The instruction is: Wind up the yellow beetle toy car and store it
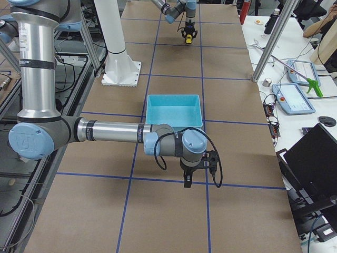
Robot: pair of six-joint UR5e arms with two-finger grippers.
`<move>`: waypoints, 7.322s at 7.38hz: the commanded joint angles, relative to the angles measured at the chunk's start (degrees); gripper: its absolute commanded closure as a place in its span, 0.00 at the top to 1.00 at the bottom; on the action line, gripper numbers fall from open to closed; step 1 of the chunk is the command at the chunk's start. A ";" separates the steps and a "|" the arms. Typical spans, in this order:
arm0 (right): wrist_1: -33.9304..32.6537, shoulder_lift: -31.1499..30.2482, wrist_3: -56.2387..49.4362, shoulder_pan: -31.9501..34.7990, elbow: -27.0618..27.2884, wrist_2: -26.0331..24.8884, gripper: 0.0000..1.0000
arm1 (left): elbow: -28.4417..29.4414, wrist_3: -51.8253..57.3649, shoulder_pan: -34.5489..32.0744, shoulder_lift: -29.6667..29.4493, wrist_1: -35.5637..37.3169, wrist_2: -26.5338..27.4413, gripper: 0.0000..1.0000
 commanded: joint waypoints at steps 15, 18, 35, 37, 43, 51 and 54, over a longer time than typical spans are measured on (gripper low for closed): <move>-0.01 -0.35 0.00 0.00 0.26 0.09 1.00 | 0.07 4.05 -2.77 5.30 -4.64 -3.00 0.99; -0.01 -0.44 -0.08 0.00 0.18 0.09 1.00 | 0.07 4.05 -2.86 5.39 -4.64 -3.00 1.00; 8.07 -0.98 -0.17 -1.39 0.34 -0.53 1.00 | -11.21 -46.35 -37.48 14.47 25.33 -13.11 1.00; 7.55 0.34 -0.09 -5.61 8.83 -0.96 1.00 | -15.66 -47.10 -39.14 19.36 25.07 -15.11 1.00; 7.64 7.10 -6.71 -22.47 23.64 -0.96 1.00 | -15.74 -46.49 -39.86 20.42 24.98 -17.33 1.00; -3.61 24.43 -28.47 -39.78 18.28 -13.85 1.00 | -14.08 -46.40 -39.95 21.30 25.16 -16.63 1.00; -3.35 25.39 -28.65 -47.18 18.02 -19.32 1.00 | -13.29 -46.40 -39.77 20.69 25.25 -16.63 1.00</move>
